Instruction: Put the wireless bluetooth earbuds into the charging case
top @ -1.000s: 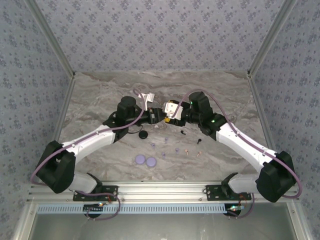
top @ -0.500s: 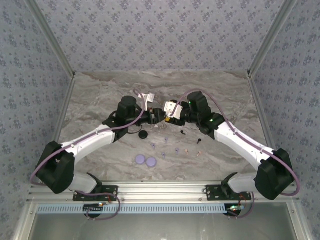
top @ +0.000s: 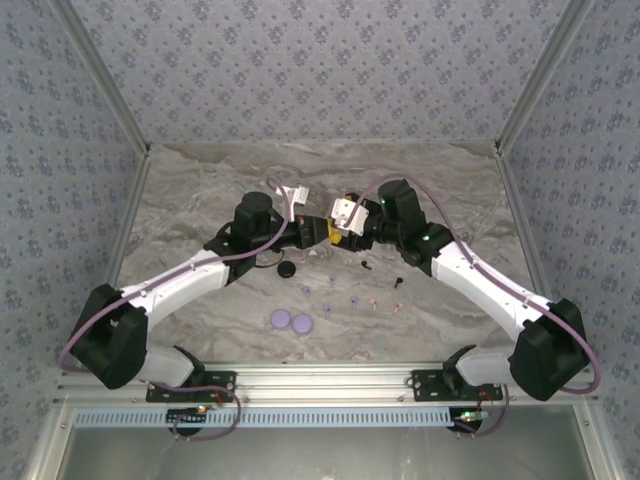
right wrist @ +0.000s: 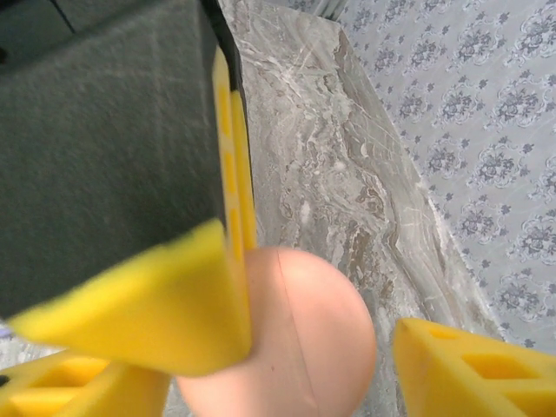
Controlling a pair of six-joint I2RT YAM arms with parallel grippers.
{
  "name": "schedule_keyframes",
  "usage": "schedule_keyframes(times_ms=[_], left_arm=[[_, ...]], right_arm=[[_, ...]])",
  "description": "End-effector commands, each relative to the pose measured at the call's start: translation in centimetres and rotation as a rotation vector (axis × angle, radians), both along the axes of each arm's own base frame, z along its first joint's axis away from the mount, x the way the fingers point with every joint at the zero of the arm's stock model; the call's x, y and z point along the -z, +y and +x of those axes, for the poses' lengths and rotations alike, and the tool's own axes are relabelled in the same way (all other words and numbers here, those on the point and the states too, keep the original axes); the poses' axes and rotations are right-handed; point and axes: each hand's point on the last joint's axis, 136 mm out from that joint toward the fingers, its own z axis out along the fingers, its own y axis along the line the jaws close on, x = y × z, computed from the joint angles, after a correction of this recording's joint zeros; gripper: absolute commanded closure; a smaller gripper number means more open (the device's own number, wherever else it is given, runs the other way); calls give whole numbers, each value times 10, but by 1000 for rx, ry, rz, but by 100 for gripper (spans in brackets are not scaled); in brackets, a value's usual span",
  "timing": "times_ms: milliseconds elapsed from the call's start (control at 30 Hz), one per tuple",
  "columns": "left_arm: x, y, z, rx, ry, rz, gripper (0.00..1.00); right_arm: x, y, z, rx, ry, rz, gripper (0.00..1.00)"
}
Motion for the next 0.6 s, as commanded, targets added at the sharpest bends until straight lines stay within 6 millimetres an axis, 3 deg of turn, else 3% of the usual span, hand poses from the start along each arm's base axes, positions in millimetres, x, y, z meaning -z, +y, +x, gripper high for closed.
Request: schedule_keyframes(times_ms=[0,200,367,567], left_arm=[[-29,2,-5,16,-150,-20,80],[-42,9,-2,-1,-414,25,100],[-43,6,-10,61,-611,60,100],[-39,-4,-20,148,-675,61,100]], right_arm=[[-25,-9,-17,-29,38,70,23],[-60,-35,-43,-35,159,295,19],[-74,-44,-48,17,259,448,19],[-66,-40,-33,80,292,477,20]])
